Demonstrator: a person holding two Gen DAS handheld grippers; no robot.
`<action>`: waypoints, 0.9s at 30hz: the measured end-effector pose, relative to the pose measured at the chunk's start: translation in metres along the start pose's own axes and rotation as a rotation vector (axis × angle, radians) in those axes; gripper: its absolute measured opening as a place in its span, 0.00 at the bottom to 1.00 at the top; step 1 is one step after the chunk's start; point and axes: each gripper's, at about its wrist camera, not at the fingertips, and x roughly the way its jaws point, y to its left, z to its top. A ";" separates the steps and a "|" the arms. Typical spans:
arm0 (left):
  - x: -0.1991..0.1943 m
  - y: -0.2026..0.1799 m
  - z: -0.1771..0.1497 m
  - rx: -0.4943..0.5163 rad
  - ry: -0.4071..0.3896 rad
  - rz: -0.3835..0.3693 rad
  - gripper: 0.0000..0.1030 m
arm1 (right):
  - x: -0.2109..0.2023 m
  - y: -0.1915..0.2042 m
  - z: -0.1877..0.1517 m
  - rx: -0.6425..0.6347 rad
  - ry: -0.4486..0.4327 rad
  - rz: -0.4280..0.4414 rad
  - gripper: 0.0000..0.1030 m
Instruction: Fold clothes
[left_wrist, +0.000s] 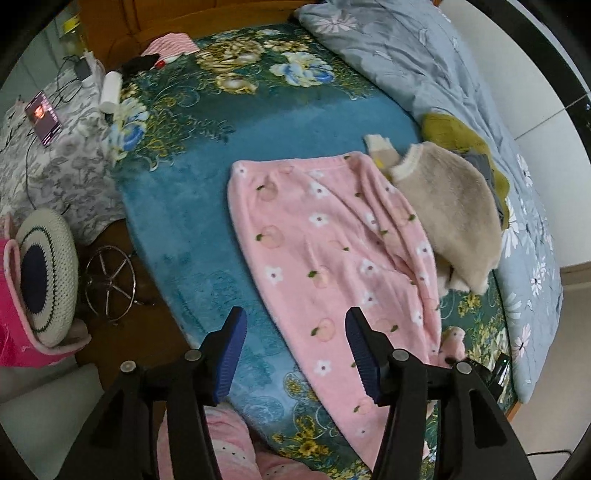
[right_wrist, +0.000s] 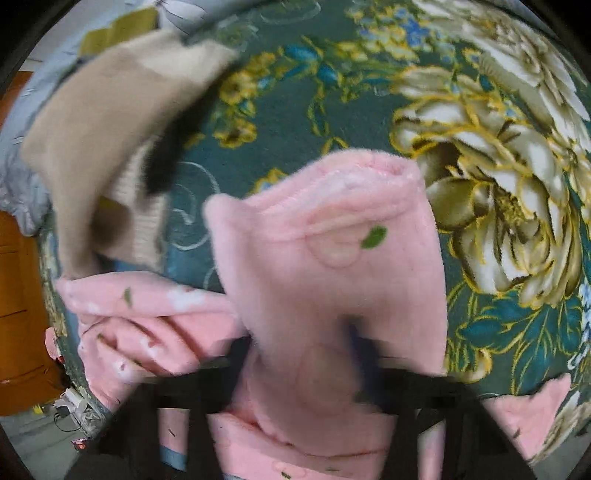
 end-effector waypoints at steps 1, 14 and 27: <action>0.003 0.001 0.000 -0.010 0.006 0.004 0.55 | -0.001 -0.005 0.001 0.006 0.007 -0.003 0.04; 0.035 -0.044 0.000 -0.032 0.097 -0.066 0.55 | -0.166 -0.224 0.012 0.418 -0.442 0.005 0.04; 0.026 -0.036 -0.005 -0.121 0.072 -0.154 0.55 | -0.165 -0.284 -0.046 0.631 -0.466 0.132 0.59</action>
